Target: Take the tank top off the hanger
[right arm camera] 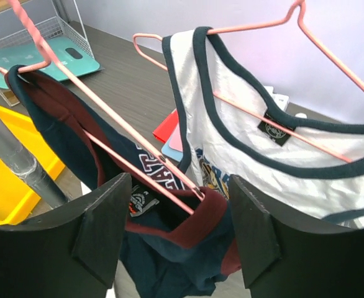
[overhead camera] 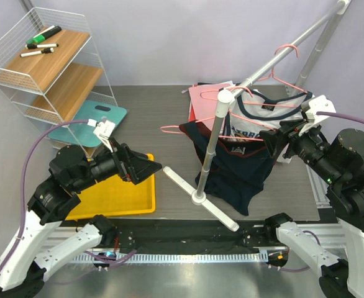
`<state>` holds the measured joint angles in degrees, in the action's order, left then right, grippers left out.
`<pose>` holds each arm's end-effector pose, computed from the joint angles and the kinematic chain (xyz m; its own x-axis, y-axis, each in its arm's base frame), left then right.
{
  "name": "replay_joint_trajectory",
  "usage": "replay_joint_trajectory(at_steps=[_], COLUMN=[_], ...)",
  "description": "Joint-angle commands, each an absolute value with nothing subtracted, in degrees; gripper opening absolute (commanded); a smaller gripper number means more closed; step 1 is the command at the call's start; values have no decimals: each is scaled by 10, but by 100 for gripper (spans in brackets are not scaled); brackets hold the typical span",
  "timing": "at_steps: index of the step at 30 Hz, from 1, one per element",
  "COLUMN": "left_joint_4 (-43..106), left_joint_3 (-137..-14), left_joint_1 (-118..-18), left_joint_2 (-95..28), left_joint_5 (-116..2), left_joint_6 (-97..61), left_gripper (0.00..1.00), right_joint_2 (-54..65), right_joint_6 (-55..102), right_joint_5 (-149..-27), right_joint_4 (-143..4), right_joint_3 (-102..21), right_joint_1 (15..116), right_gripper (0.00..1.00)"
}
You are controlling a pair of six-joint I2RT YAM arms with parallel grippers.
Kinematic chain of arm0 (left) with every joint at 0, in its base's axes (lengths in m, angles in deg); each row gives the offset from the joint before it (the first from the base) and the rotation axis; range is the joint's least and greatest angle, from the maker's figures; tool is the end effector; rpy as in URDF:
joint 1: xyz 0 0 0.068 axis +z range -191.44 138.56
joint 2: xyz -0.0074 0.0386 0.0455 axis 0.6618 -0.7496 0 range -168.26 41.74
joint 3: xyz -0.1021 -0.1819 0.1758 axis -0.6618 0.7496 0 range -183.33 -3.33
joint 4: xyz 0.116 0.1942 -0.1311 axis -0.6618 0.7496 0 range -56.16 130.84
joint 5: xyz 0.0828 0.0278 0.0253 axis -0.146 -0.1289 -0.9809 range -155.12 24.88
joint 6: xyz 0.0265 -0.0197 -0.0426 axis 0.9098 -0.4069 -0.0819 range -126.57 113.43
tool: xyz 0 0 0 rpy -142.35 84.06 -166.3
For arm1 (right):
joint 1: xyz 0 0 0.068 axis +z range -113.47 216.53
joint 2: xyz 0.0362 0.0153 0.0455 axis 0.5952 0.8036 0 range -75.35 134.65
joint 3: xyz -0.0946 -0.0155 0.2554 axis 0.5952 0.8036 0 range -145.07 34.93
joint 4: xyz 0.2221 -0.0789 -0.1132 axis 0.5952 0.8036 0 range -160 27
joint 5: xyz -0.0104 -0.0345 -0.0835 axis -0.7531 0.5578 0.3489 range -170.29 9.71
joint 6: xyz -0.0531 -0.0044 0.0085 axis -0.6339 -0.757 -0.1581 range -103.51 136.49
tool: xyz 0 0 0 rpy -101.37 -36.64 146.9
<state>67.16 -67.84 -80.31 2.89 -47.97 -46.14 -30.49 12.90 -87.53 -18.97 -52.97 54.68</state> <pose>0.0840 -0.0813 0.4249 -0.6069 -0.2926 -0.7390 0.5716 0.4854 -0.6616 0.0740 0.0289 0.4956 -0.1050 -0.0998 -0.9895 -0.4352 0.8992 -0.0446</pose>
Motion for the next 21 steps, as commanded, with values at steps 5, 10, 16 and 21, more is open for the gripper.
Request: replay_joint_trajectory(at_steps=[5, 10, 16, 21], left_joint_4=[678, 685, 685, 686], left_joint_3=[-702, -710, -712, -721], left_joint_1=[-800, -800, -800, -800], left_joint_2=[30, 23, 16, 7], left_joint_5=[-446, -443, -440, -434], left_joint_6=[-452, -451, -452, -451], left_gripper=[98, 98, 98, 98], right_joint_2=[-308, -314, -315, -336], right_joint_6=[73, 81, 64, 48], right_joint_5=[-881, -856, -874, -908], right_joint_4=[-246, -256, -260, -282], right_joint_3=[-502, -485, -466, -438], right_joint_1=[545, 545, 545, 545], right_gripper=[61, 62, 62, 56])
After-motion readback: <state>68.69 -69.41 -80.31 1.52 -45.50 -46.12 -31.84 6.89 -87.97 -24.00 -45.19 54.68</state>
